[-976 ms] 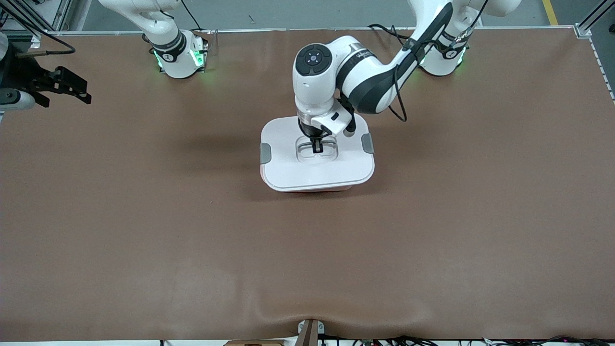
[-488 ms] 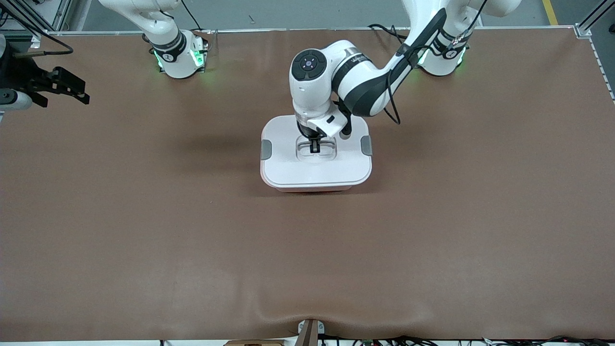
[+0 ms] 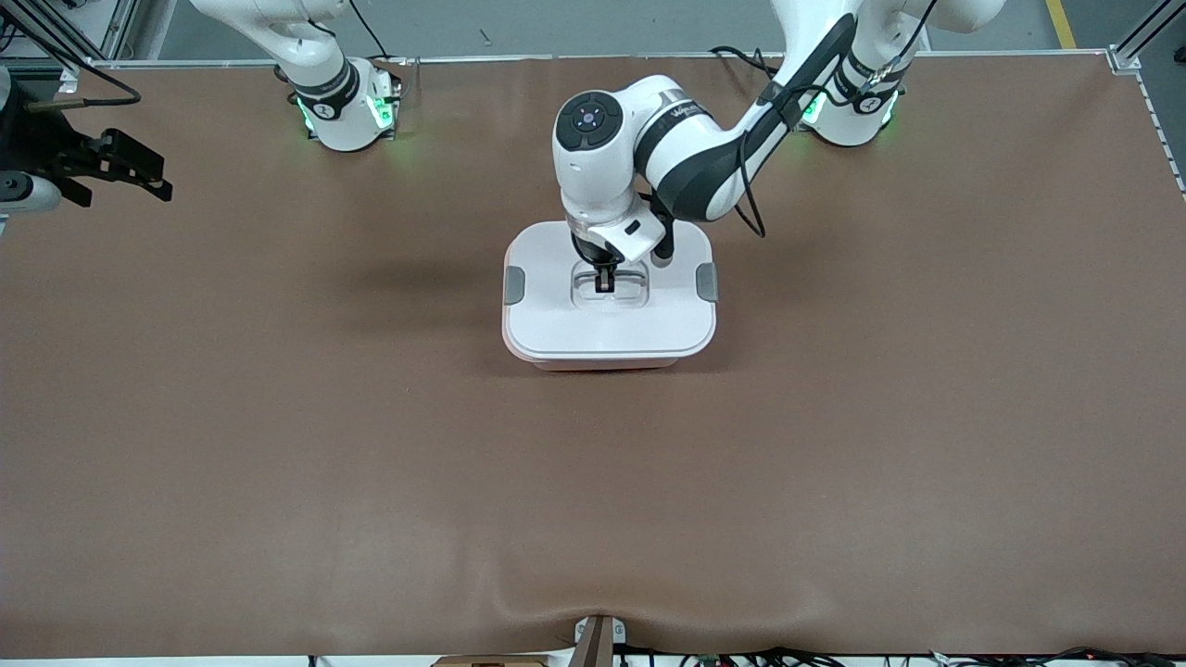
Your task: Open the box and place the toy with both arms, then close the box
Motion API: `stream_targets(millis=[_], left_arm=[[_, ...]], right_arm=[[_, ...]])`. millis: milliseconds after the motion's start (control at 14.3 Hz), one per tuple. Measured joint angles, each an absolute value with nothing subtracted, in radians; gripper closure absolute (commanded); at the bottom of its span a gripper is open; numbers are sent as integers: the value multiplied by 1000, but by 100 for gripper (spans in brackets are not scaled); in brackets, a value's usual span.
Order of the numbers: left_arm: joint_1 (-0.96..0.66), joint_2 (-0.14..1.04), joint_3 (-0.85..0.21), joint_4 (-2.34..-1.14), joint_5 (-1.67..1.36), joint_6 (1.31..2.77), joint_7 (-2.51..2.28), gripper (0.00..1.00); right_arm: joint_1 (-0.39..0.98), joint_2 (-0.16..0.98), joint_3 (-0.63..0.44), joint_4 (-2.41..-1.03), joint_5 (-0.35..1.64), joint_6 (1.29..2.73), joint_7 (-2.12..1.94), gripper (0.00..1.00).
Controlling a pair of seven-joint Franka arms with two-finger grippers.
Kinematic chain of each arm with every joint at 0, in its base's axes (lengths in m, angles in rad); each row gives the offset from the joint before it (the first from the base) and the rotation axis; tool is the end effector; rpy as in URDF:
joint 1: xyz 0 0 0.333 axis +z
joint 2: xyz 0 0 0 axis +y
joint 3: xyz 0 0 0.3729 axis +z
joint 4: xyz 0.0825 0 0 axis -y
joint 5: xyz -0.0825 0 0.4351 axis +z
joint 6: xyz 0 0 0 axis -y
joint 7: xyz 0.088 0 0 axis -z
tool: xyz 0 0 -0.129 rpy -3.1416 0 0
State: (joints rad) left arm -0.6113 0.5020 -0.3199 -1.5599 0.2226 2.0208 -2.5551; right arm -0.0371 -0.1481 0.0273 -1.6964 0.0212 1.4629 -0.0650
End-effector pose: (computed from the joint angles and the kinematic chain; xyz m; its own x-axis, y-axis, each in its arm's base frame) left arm 0.4923 -0.5758 0.3703 0.0088 0.9992 0.0378 0.9995 -0.0100 0.0313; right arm 0.5364 -0.0011 0.6702 0.9948 0.0568 -0.0840 0.0551 -0.9982 -0.0227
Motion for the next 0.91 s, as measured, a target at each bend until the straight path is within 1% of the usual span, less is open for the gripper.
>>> stream_targets(millis=[349,906], left_arm=[[-611,502,-320,-1557,224,2061,-2555,100],[-612,511,-320,-1562,224,2064,-2555,100]], right_arm=[[-37,-148,28,-1696,21,1463,-65,0],[-37,-148,28,-1696,21,1464,-66,0]])
